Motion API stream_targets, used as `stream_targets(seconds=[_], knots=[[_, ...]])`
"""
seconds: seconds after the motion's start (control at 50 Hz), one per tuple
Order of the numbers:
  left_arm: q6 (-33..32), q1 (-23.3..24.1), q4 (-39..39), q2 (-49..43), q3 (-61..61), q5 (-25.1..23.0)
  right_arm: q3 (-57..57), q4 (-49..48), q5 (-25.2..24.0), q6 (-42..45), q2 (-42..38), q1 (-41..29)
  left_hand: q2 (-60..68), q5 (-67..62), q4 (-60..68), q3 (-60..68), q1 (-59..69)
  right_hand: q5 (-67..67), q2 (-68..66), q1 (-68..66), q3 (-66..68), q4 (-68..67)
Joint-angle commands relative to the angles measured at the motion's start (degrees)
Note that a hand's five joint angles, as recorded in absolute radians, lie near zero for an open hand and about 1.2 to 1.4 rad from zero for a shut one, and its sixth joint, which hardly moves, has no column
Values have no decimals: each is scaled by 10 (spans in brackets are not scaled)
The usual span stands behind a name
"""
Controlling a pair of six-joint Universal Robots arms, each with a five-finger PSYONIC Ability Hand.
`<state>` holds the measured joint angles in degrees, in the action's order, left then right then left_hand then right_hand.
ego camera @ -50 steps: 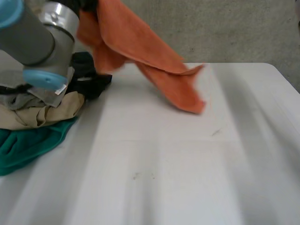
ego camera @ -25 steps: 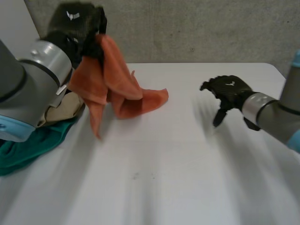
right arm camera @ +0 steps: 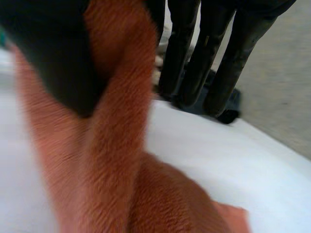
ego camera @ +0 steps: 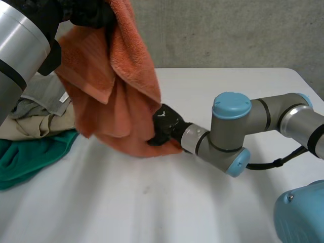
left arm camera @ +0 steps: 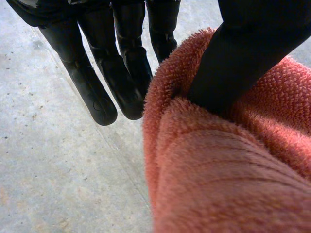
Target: Fold the laundry.
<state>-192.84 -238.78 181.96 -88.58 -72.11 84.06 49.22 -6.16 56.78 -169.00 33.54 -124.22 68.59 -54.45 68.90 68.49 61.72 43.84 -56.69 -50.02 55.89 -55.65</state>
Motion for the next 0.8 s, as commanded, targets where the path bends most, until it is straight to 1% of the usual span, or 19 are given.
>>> stream_targets(seconds=[0.02,0.08,0.1,0.14,0.18,0.24,0.26,0.34,0.4,0.42,0.5,0.56,0.58,0.6,0.62,0.68,0.7,0.76,0.8], knots=[[0,-5,2,-7,3,1,-20,14,42,-1,46,17,114,-155,111,115,183,262,-233,-300,241,-244],[0,-8,4,-11,4,4,-19,13,116,17,82,48,114,-155,111,115,183,262,-233,-300,241,-244],[0,-9,5,-16,4,5,-6,18,159,36,113,75,114,-155,111,115,183,262,-233,-300,241,-244],[0,-10,5,-25,3,6,22,19,185,64,156,103,114,-155,111,115,183,262,-233,-300,241,-244],[0,-13,5,-48,2,6,81,22,185,121,222,128,114,-155,111,115,183,262,-233,-300,241,-244],[1,-19,5,-79,0,8,150,25,176,186,281,138,114,-155,111,115,183,262,-233,-300,241,-244],[1,-26,4,-101,-3,8,193,28,174,226,310,141,114,-155,111,115,183,262,-233,-300,241,-244],[2,-46,5,-164,-17,8,286,51,180,297,357,144,114,-155,111,115,183,262,-233,-300,241,-244],[4,-51,6,-218,-18,8,328,71,185,308,379,137,114,-155,111,115,183,262,-233,-300,241,-244],[4,-50,6,-254,-15,8,350,83,187,309,389,134,114,-155,111,115,183,262,-233,-300,241,-244],[5,-48,7,-343,4,8,391,88,187,310,377,126,114,-155,111,115,183,262,-233,-300,241,-244],[5,-48,6,-402,41,12,385,88,196,307,321,116,98,-139,95,99,166,262,-233,-300,241,-244],[5,-47,6,-413,49,14,377,89,201,307,309,115,66,-107,63,67,135,231,-202,-269,210,-212],[5,-47,5,-421,56,17,367,90,209,306,296,115,14,-55,11,15,83,159,-130,-197,138,-141],[6,-46,3,-427,66,23,351,92,224,306,280,115,-126,85,-130,-125,-58,28,0,-66,7,-10],[5,-46,3,-425,70,29,334,94,240,300,283,120,-364,323,-367,-363,-296,-175,203,136,-195,193],[6,-46,2,-421,69,30,328,94,244,293,288,120,-510,469,-513,-509,-441,-268,297,230,-289,286],[5,-45,1,-400,62,32,321,103,241,273,300,130,-553,512,-557,-552,-485,-301,330,263,-322,319],[4,-49,1,-352,41,33,308,117,230,235,323,149,-553,512,-557,-552,-485,-323,352,285,-344,341]])
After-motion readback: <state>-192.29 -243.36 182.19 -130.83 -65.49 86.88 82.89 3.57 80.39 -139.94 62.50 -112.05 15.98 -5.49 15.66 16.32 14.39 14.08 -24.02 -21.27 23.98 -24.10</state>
